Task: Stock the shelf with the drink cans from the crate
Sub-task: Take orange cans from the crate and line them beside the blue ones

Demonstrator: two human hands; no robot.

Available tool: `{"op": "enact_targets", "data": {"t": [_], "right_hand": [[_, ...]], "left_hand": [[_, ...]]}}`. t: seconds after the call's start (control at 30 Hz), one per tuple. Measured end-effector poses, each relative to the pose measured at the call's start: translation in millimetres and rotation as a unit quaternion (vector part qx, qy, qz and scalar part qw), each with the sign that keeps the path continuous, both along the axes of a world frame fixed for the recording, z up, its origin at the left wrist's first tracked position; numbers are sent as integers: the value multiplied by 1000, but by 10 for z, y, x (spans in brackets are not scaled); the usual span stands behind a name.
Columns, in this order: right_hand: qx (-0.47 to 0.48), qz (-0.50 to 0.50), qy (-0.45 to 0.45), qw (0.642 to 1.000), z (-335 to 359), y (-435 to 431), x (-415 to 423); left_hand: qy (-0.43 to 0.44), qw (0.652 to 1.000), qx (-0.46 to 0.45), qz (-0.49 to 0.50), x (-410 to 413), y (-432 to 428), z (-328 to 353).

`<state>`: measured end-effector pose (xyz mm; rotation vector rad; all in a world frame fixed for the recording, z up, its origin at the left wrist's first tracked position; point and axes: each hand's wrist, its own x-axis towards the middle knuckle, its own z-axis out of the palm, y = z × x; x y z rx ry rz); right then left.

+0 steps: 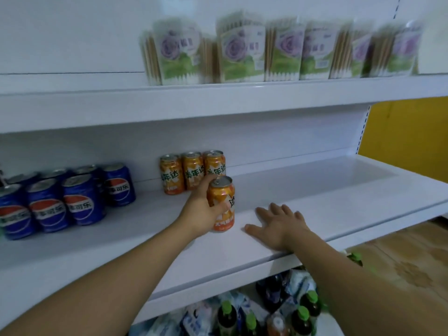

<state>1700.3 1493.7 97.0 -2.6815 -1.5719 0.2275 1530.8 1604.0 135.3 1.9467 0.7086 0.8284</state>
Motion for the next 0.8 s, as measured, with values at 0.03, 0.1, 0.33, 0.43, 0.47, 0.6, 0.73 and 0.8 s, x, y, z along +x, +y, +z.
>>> {"op": "enact_targets", "data": {"t": [0.03, 0.1, 0.33, 0.43, 0.47, 0.6, 0.73, 0.8], "right_hand": [[3, -9, -3, 1000, -5, 14, 9], [3, -22, -3, 1000, -24, 34, 1], [32, -13, -3, 999, -110, 42, 26], [39, -5, -4, 999, -124, 37, 32], [41, -4, -4, 999, -136, 36, 33], [49, -5, 3, 999, -153, 48, 41], [53, 0, 5, 999, -163, 36, 38], [58, 0, 6, 998, -158, 34, 32]], "left_hand": [[3, 1000, 14, -3, 81, 41, 0], [31, 998, 49, 2, 240, 152, -5], [230, 885, 398, 67, 622, 678, 130], [308, 822, 468, 102, 817, 865, 161], [330, 806, 478, 112, 888, 908, 172], [376, 780, 483, 128, 1112, 1050, 262], [374, 792, 464, 131, 1244, 1110, 236], [338, 820, 442, 135, 1285, 1141, 210]]}}
